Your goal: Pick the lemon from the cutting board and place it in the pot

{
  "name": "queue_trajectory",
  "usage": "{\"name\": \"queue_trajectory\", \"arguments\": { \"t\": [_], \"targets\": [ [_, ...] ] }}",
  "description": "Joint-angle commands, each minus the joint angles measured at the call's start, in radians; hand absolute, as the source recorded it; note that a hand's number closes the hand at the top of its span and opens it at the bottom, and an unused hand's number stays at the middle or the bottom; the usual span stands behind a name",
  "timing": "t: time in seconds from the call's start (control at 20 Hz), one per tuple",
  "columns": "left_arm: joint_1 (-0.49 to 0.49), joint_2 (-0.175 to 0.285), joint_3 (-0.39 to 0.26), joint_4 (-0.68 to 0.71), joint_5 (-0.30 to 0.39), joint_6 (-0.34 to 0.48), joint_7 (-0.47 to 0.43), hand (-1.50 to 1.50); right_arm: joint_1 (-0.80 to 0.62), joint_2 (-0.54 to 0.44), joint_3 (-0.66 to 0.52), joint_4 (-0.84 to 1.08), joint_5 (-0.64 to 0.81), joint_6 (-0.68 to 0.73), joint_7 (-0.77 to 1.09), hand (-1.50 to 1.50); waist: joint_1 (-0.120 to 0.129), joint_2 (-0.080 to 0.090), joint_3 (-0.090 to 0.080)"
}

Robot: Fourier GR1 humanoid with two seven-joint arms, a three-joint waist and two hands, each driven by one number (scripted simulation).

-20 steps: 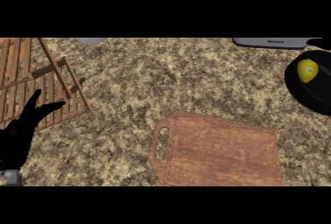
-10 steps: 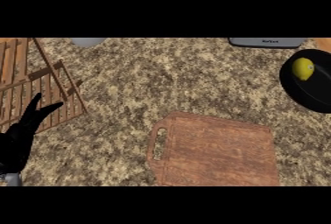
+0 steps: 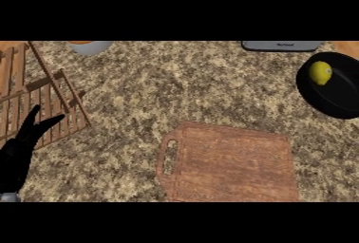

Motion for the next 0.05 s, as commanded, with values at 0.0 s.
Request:
{"name": "queue_trajectory", "arguments": {
  "t": [0.0],
  "targets": [
    [-0.038, -0.008, -0.015, 0.032, -0.006, -0.012, 0.041, 0.00, 0.076, -0.065, -0.030, -0.005, -0.047, 0.107, -0.031, -1.50, -0.021, 0.004, -0.009]
  ]
}}
